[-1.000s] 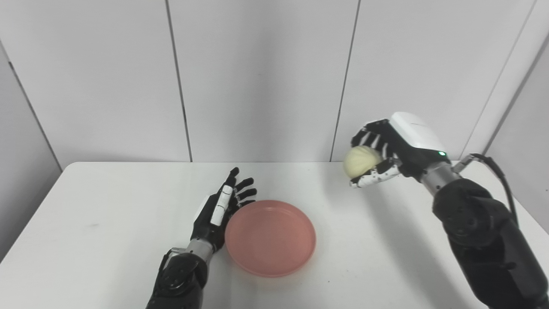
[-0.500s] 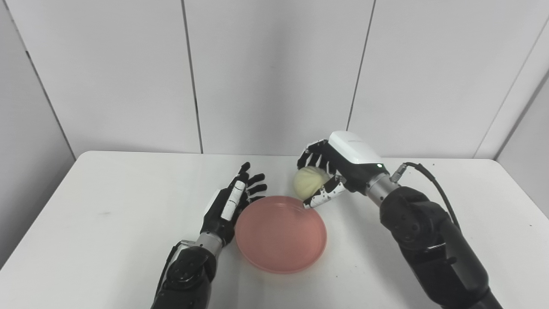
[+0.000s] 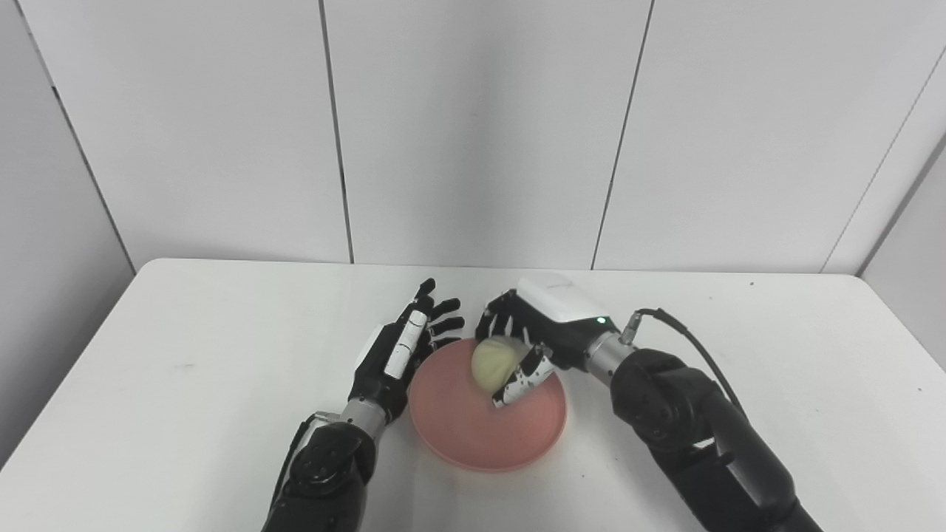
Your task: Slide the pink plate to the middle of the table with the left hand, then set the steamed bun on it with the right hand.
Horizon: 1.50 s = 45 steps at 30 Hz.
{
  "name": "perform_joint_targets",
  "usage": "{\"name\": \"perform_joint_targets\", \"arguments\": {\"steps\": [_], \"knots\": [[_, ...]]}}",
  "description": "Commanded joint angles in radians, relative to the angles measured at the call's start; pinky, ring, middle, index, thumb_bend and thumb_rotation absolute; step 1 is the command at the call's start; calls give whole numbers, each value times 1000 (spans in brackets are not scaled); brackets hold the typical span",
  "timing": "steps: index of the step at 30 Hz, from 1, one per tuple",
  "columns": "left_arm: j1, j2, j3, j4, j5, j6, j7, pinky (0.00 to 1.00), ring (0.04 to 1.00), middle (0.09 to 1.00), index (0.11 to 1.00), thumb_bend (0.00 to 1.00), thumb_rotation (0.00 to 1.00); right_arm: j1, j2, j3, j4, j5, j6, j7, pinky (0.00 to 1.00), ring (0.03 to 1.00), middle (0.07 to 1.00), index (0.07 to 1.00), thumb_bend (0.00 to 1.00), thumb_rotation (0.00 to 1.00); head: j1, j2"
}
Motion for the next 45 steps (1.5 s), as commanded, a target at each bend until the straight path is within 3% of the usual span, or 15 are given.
{"name": "perform_joint_targets", "arguments": {"steps": [1,9,16,21,24,27,28,29,30,32,38,45], "knots": [[14,3,1,14,2,63,3,724,810,863,1000,850,861,-39,15,-1,9,-3,-57,-37,358,414,490,508,518,0,2,3],[15,3,2,12,-1,75,-4,737,816,869,1000,851,867,-26,33,32,84,-44,-95,-75,356,416,505,503,518,0,7,1],[19,-2,6,8,-3,79,-1,740,817,853,1000,858,859,-21,23,64,86,-113,-120,-108,399,418,520,506,518,0,5,1],[22,1,5,9,-1,80,-2,745,814,845,1000,855,858,-17,27,56,73,-126,-107,-111,352,444,455,515,529,3,5,-1],[24,-3,8,9,0,82,7,735,814,834,997,861,847,-17,27,47,59,-124,-98,-102,371,490,605,496,525,127,5,0],[21,-4,13,15,-7,83,3,740,811,836,1000,876,844,-20,22,40,40,-125,-89,-84,392,508,632,494,525,143,5,0],[20,-2,13,16,-6,82,1,741,812,842,1000,877,847,-24,16,44,31,-139,-89,-76,411,524,642,520,610,152,2,-1],[20,-1,12,16,-5,82,-1,740,815,856,1000,874,851,-26,12,47,25,-150,-90,-70,449,556,659,583,811,171,2,-1],[19,1,13,20,-4,80,1,736,815,860,1000,876,849,-28,8,49,19,-158,-92,-61,485,585,674,610,897,177,0,-2],[18,3,12,28,2,72,4,730,815,861,1000,881,846,-33,0,49,0,-163,-97,-34,530,615,683,620,948,167,-1,-1],[23,7,2,26,20,59,11,723,825,870,1000,898,872,-34,-32,32,-87,-166,-104,37,537,630,687,623,958,168,1,-2],[18,12,4,45,18,43,11,726,845,879,1000,879,873,3,-43,-40,-195,-148,-63,77,558,658,702,612,957,167,-5,-5]]}}
